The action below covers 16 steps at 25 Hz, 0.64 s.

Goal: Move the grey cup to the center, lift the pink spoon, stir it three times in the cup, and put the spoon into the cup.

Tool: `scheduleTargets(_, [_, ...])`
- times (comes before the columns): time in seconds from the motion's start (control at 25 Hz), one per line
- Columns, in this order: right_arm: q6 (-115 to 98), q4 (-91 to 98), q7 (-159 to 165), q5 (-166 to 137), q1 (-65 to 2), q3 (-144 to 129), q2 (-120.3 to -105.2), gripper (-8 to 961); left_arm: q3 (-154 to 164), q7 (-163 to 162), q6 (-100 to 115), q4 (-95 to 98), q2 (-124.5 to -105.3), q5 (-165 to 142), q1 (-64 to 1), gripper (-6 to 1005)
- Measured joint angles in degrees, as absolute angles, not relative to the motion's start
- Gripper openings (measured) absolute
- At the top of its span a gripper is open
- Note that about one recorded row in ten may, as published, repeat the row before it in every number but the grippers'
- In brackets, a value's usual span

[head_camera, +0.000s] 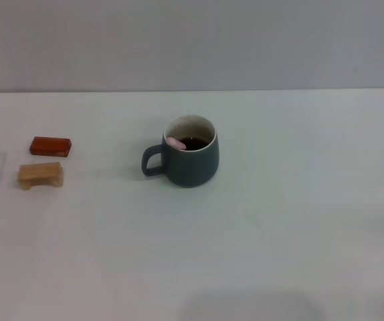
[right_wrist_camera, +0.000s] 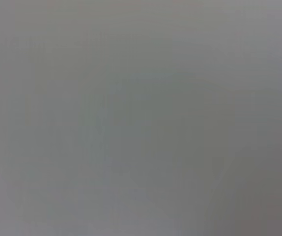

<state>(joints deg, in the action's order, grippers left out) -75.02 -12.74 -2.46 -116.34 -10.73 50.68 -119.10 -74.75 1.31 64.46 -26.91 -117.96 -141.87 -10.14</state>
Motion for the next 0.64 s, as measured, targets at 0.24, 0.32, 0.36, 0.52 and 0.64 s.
scheduleTargets(0.24, [-75.16, -12.67, -2.46, -116.34, -10.54, 50.62, -119.18, -1, -74.42, -1.47, 64.72, -21.95, -118.13, -142.08, -11.63, 779])
scheduleTargets(0.32, [-75.29, -12.66, -2.46, -116.34, -10.44, 50.6, -119.21, -1, -74.38, -1.4, 64.79, -21.62, -118.31, -142.06, -11.64, 781])
scheduleTargets(0.36, [-75.48, -12.65, -2.46, -116.34, -10.31, 50.59, -119.24, -1, -74.38, -1.4, 64.79, -21.62, -118.31, -142.06, -11.64, 783])
scheduleTargets(0.52, [-76.12, -12.71, -2.46, -116.34, -9.82, 50.62, -119.27, -1, -74.65, -1.7, 64.96, -20.95, -118.42, -141.72, -11.44, 788])
scheduleTargets(0.64, [-76.17, -12.67, -2.46, -116.34, -9.59, 50.88, -119.27, -1, -74.87, -1.9, 65.03, -20.88, -118.53, -141.6, -11.06, 788])
